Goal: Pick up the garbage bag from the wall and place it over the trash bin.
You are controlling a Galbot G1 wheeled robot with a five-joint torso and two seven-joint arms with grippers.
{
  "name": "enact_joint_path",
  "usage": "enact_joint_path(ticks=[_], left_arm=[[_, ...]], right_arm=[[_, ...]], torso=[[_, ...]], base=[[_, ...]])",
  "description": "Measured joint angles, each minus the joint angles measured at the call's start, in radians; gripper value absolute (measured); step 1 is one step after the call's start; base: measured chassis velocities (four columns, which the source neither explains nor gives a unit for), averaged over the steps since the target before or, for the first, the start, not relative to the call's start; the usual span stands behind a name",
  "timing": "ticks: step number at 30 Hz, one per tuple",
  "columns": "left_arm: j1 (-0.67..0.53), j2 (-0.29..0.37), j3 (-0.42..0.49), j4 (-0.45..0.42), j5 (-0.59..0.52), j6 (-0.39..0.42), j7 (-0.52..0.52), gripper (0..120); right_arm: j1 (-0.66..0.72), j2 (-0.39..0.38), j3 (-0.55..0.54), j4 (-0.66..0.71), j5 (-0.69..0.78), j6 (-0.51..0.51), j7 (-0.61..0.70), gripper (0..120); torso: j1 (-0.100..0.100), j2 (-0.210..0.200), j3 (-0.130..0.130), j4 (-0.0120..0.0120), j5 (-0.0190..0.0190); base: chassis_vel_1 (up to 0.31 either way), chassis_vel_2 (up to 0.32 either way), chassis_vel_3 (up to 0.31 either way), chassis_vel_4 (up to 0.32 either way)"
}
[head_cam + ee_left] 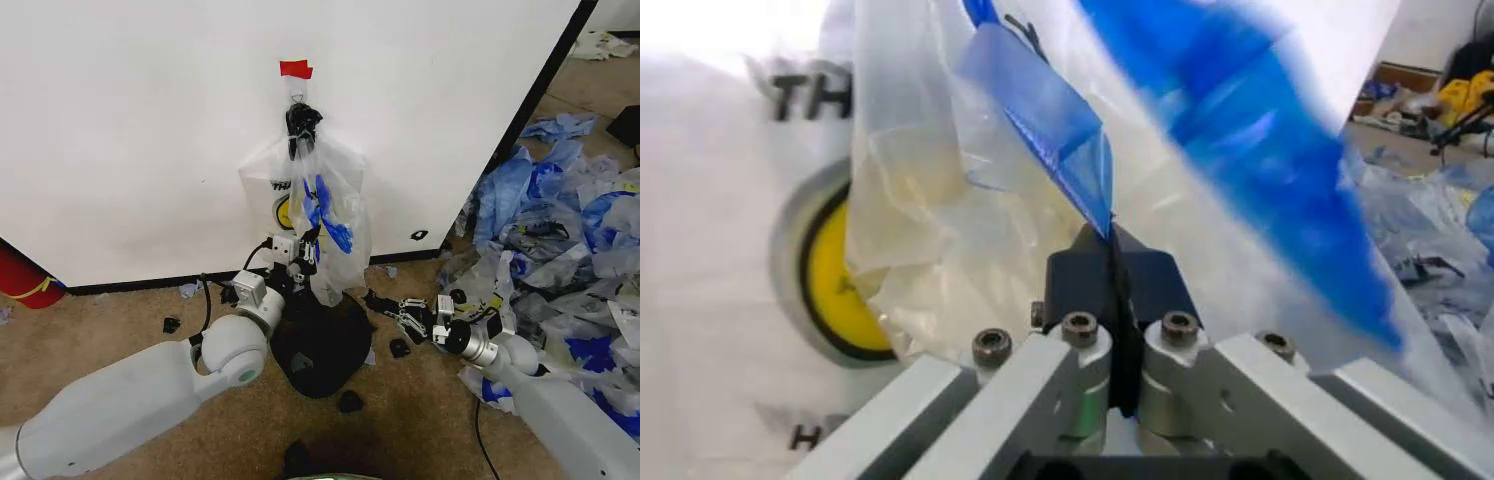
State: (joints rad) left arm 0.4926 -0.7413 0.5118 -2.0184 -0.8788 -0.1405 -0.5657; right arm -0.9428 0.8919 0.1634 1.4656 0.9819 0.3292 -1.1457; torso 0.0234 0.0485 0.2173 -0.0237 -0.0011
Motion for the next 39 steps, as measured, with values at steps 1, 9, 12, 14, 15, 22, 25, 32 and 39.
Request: enact_joint_path(ticks=[1, 9, 12, 14, 15, 22, 25, 32, 39], left_arm=[[0.006, 0.007, -0.006, -0.006, 0.000, 0.000, 0.000, 0], [0.053, 0.031, -0.048, -0.026, 0.003, -0.001, 0.007, 0], [0.061, 0.034, -0.055, -0.028, 0.005, -0.002, 0.009, 0], [0.067, 0.034, -0.059, -0.028, 0.007, -0.003, 0.011, 0], [0.069, 0.034, -0.062, -0.028, 0.009, -0.004, 0.012, 0], [0.076, 0.039, -0.075, -0.028, 0.010, -0.011, 0.015, 0], [0.076, 0.041, -0.081, -0.029, 0.009, -0.014, 0.017, 0], [0.087, 0.047, -0.091, -0.030, 0.009, -0.018, 0.021, 0], [0.097, 0.050, -0.098, -0.035, 0.008, -0.019, 0.021, 0]], right_arm=[[0.000, 0.000, 0.000, -0.002, 0.001, 0.000, 0.002, 0], [-0.018, -0.010, 0.006, -0.012, -0.026, 0.072, 0.097, 1], [-0.026, -0.017, 0.016, -0.009, -0.032, 0.090, 0.135, 10], [-0.027, -0.025, 0.038, -0.004, -0.030, 0.094, 0.153, 18], [-0.026, -0.031, 0.046, 0.002, -0.025, 0.095, 0.164, 23], [-0.009, -0.086, 0.064, 0.068, -0.005, 0.101, 0.271, 45], [0.039, -0.100, 0.051, 0.092, -0.007, 0.109, 0.350, 56], [0.256, -0.077, -0.108, 0.070, 0.016, 0.088, 0.508, 83], [0.374, 0.005, -0.258, 0.003, 0.015, 0.080, 0.554, 100]], torso=[[0.000, 0.000, 0.000, 0.0001, 0.0000], [0.000, 0.000, 0.000, 0.0001, 0.0000], [0.000, 0.000, 0.000, 0.0001, 0.0005], [0.000, 0.000, 0.000, 0.0000, -0.0002], [0.000, 0.000, 0.000, 0.0000, 0.0002], [0.000, 0.000, 0.000, 0.0000, 0.0002], [0.000, 0.000, 0.000, -0.0001, 0.0001], [0.000, 0.000, 0.000, 0.0004, 0.0001], [0.000, 0.000, 0.000, 0.0002, -0.0002]], base=[[0.000, 0.000, 0.000, 0.000], [0.000, 0.000, 0.000, 0.000], [0.000, 0.000, 0.000, 0.000], [0.000, 0.000, 0.000, 0.000], [0.000, 0.000, 0.000, 0.000], [0.000, 0.000, 0.000, 0.000], [0.000, 0.000, 0.000, 0.000], [0.000, 0.000, 0.000, 0.000], [0.000, 0.000, 0.000, 0.000]])
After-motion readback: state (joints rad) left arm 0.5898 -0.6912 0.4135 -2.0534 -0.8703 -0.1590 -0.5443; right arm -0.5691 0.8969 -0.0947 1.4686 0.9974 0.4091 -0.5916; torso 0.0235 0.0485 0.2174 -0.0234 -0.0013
